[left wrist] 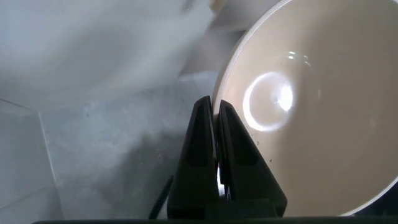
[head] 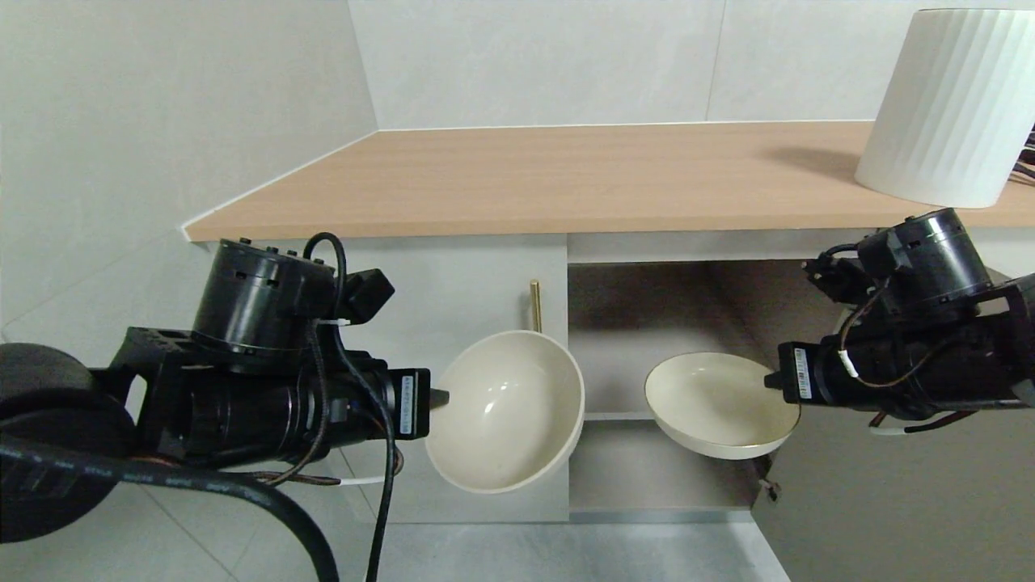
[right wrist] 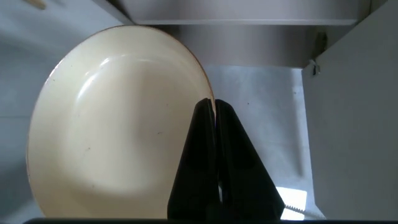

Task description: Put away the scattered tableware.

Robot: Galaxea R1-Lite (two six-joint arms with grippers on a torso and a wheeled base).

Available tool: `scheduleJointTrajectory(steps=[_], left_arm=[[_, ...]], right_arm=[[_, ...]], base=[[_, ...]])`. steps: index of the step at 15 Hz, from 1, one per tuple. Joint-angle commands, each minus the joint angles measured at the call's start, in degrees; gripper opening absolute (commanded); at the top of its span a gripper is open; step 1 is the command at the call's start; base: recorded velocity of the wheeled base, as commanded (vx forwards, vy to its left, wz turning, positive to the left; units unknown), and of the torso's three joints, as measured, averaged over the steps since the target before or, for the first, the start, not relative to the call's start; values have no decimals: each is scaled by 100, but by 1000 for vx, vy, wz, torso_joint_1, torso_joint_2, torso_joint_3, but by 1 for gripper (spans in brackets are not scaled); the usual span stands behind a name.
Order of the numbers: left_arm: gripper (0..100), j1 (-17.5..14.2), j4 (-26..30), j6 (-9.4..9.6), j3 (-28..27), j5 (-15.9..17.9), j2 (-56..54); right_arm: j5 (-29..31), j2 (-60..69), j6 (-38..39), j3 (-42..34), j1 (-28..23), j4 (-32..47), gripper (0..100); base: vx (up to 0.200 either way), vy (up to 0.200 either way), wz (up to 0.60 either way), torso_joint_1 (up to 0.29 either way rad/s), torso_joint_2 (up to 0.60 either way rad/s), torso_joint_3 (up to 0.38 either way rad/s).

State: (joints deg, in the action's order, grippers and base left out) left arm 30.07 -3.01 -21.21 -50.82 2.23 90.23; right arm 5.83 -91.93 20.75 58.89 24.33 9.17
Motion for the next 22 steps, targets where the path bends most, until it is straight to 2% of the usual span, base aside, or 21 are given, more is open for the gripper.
scheduleJointTrajectory(steps=[1, 3, 4, 9, 12, 13, 18, 19, 22], left_arm=[[0, 165, 204, -6, -59, -3, 179], [0, 183, 371, -15, -112, -3, 258], [0, 218, 415, -15, -130, -3, 293], [0, 332, 415, -23, -121, 14, 346], [0, 420, 415, -23, -103, 5, 425], [0, 420, 415, -32, -95, 14, 469], [0, 464, 407, -41, -95, -3, 627], [0, 464, 407, -41, -95, -3, 636], [0, 464, 398, -50, -95, -3, 653]], right_arm=[[156, -607, 8, -1, 1, -214, 0], [481, -1099, 43, 17, 1, -495, 0], [762, -1635, 78, 26, 1, -961, 0], [920, -3077, 676, 158, -227, -2367, 0], [1245, -3630, 729, 386, -438, -2885, 0], [1395, -3964, 913, 615, -517, -3369, 0], [1500, -4553, 957, 1080, -614, -3545, 0], [1808, -4641, 966, 1274, -684, -3553, 0], [1843, -4826, 957, 1555, -684, -3553, 0]], base=[[0, 0, 0, 0, 0, 0], [0, 0, 0, 0, 0, 0], [0, 0, 0, 0, 0, 0], [0, 0, 0, 0, 0, 0], [0, 0, 0, 0, 0, 0], [0, 0, 0, 0, 0, 0], [0, 0, 0, 0, 0, 0], [0, 0, 0, 0, 0, 0], [0, 0, 0, 0, 0, 0]])
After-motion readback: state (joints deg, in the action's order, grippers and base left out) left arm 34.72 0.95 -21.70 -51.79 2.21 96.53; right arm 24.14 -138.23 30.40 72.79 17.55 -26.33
